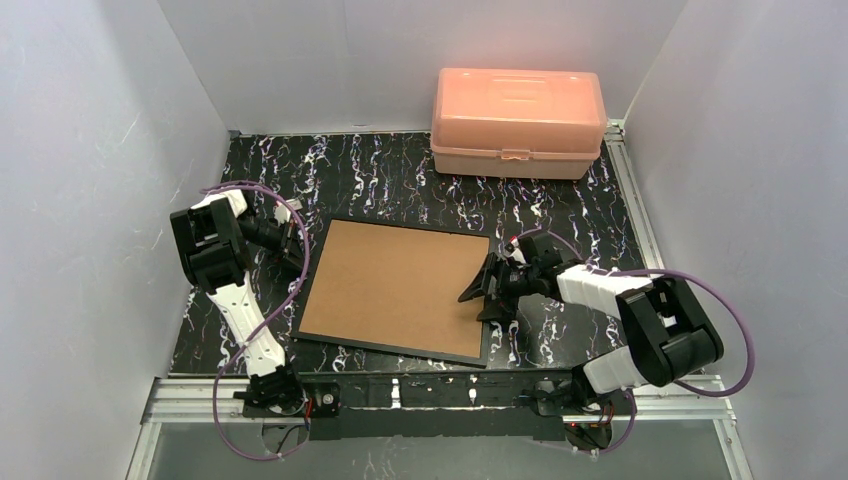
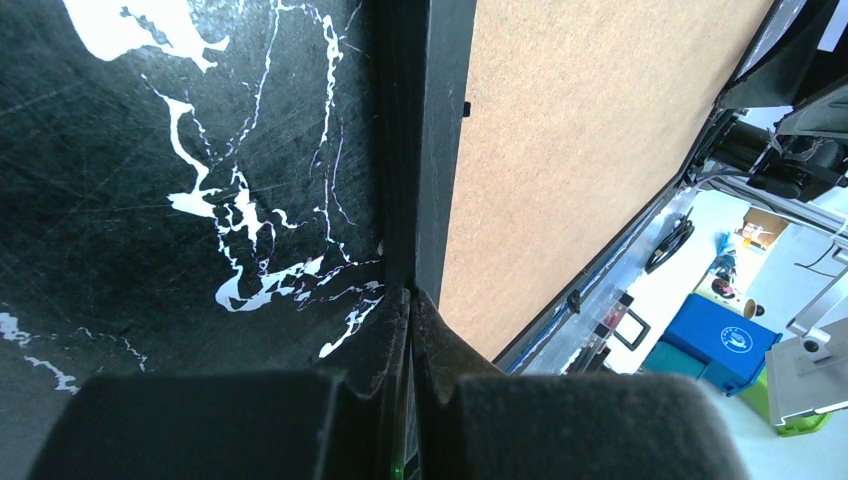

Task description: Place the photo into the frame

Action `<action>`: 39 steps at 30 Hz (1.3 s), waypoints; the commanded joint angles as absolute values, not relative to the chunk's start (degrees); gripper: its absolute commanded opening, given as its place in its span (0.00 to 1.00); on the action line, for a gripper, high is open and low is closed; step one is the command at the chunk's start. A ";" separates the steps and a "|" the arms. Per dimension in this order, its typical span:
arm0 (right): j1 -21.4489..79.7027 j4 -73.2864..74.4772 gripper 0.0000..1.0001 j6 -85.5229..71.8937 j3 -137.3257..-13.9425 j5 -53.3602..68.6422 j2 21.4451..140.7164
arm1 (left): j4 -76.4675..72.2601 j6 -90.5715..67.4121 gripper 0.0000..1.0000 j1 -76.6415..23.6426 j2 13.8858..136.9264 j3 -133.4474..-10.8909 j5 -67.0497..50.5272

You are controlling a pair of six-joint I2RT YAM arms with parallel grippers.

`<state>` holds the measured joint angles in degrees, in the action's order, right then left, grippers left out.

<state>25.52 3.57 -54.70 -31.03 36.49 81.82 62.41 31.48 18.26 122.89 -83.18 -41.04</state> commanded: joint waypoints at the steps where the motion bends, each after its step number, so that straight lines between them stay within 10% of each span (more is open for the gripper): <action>1: 26.19 2.20 0.80 -54.55 -29.60 33.75 83.77 | 63.63 32.60 0.00 17.53 120.15 -82.27 -41.75; 39: 22.51 11.18 0.78 -44.17 -34.50 34.21 82.79 | 63.63 32.69 0.00 17.67 119.98 -82.31 -41.67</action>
